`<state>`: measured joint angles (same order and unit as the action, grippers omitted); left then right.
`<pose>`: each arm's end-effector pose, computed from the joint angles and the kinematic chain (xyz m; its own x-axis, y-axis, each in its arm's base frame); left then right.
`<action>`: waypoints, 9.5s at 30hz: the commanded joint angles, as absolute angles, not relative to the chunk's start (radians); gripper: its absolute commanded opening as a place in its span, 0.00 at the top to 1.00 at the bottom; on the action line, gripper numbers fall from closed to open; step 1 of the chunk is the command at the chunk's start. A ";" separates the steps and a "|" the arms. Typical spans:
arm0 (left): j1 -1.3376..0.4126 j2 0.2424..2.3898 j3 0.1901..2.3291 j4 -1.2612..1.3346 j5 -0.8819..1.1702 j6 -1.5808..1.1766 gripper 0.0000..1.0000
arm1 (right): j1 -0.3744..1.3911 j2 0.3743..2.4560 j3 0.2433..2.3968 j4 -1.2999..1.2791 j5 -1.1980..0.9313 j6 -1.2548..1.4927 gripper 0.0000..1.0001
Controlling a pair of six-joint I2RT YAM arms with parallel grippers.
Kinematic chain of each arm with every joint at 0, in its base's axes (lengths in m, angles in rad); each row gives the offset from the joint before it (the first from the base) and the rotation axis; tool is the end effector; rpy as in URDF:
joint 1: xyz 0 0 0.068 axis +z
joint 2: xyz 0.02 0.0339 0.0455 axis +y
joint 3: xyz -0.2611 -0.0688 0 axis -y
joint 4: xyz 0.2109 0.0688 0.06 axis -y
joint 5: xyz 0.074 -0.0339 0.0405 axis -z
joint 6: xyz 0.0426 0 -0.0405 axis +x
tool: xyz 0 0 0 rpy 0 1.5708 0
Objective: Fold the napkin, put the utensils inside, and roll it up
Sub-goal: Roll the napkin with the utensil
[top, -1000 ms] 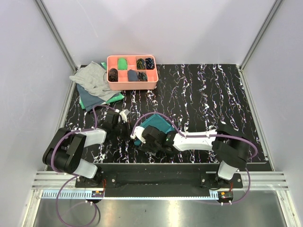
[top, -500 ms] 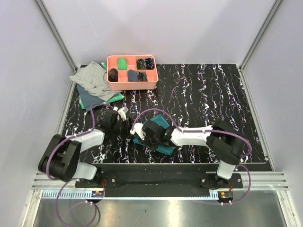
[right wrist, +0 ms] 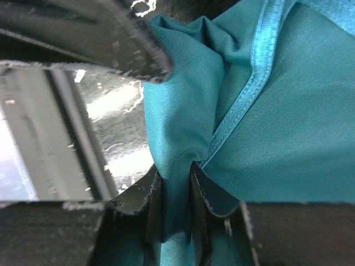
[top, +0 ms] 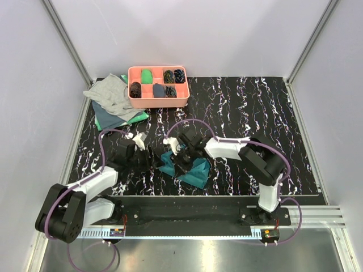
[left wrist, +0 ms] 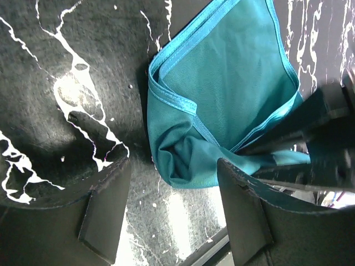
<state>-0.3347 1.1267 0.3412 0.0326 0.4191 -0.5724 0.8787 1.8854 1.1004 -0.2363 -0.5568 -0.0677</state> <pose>0.1660 -0.0761 0.1653 -0.8573 -0.2257 -0.4627 0.1382 0.7649 -0.6291 0.2060 0.2838 0.1612 -0.4868 -0.6773 -0.5515 -0.8647 0.2841 0.4143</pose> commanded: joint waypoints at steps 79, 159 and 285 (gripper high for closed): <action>-0.328 1.352 0.591 -0.055 0.410 -0.512 0.33 | 0.979 1.822 0.996 -0.189 -0.325 -0.048 0.72; -0.319 1.514 0.557 0.043 0.546 -0.534 0.97 | 1.144 1.848 1.014 -0.133 0.210 -0.137 0.53; -0.337 1.138 0.396 0.101 0.351 -0.543 0.25 | 0.700 2.009 1.072 -0.250 -0.936 0.100 0.60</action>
<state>-0.3393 1.1187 0.4061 0.0124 0.3435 -0.5472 0.7261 1.9476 1.0615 -0.2062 -0.8318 0.0906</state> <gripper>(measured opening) 0.776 0.405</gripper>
